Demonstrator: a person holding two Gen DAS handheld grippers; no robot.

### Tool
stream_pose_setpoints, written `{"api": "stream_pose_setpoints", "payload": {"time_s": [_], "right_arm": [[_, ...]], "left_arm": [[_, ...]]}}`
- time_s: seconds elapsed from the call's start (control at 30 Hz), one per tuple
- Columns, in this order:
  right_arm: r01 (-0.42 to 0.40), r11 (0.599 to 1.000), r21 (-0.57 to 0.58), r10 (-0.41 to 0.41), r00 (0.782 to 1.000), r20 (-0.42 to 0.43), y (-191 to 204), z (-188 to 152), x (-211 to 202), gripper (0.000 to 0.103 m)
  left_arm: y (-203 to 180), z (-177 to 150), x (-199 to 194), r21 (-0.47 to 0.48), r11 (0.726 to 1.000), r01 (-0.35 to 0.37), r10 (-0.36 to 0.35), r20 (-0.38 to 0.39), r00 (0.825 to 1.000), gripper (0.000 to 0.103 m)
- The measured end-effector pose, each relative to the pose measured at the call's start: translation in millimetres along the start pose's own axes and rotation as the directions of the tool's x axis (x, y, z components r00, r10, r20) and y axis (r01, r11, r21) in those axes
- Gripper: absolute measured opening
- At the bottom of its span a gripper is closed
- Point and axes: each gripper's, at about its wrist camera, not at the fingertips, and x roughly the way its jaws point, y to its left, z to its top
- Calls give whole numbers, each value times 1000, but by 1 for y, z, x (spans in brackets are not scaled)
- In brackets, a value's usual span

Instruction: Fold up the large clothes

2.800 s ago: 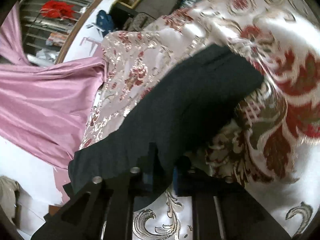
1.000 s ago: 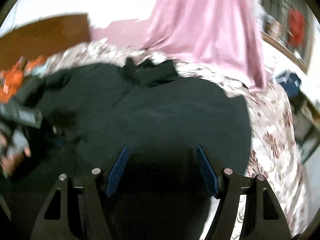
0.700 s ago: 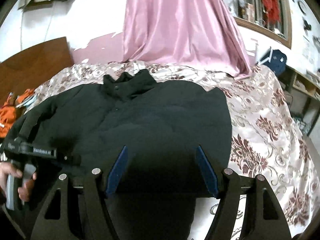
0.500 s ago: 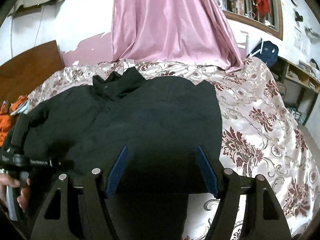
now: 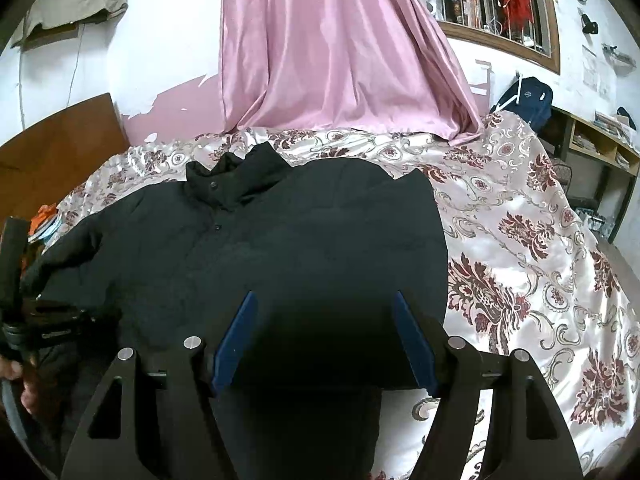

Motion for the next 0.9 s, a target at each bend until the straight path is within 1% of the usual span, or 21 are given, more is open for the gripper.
{"api": "stream_pose_setpoints", "payload": {"time_s": [0.07, 0.17, 0.23, 0.33, 0.4, 0.5, 0.53, 0.6, 0.63, 0.67, 0.73, 0.8, 0.9], "right_arm": [[-4, 1000, 4, 4, 1000, -4, 1, 0, 2, 65], [-8, 1000, 5, 8, 1000, -7, 4, 0, 5, 65], [-12, 1000, 3, 12, 1000, -5, 5, 0, 6, 65], [-21, 1000, 0, 21, 1000, -3, 7, 0, 6, 65], [-23, 1000, -2, 23, 1000, -1, 9, 0, 6, 65], [-22, 1000, 0, 22, 1000, 13, 10, -1, 4, 65], [-25, 1000, 8, 25, 999, 24, 9, -1, 3, 65], [-46, 998, 37, 44, 998, 47, 8, -2, 1, 65], [-61, 997, 51, 58, 997, 57, 8, -3, 0, 65], [-86, 994, 65, 81, 994, 69, 9, -4, 0, 65], [-96, 994, 60, 92, 993, 73, 15, -6, 1, 65], [-90, 996, 18, 88, 994, 72, 25, -8, 2, 65], [-54, 997, -47, 56, 997, 46, 43, -2, 12, 65]], "left_arm": [[-3, 0, -5, 28, 1000, -6, 6, 9, 1000, 7], [-11, -7, -21, 101, 995, -21, 15, 60, 998, 7], [-16, -13, -31, 143, 990, -6, -4, 69, 998, 7], [-18, -14, -37, 152, 988, -18, 4, 90, 996, 6], [-15, -10, -43, 138, 988, -67, 50, 125, 991, 6], [-10, 0, -56, 128, 982, -140, 115, 187, 976, 5], [-6, 5, -63, 131, 976, -176, 145, 222, 964, 5], [1, 12, -75, 129, 966, -224, 184, 268, 946, 5], [8, 16, -82, 123, 960, -253, 208, 296, 932, 5], [15, 18, -87, 116, 955, -273, 226, 313, 922, 5], [32, 23, -94, 89, 947, -309, 263, 337, 904, 5], [57, 24, -95, 44, 944, -328, 296, 333, 895, 5], [88, 23, -87, -1, 940, -341, 325, 304, 895, 5]]}}
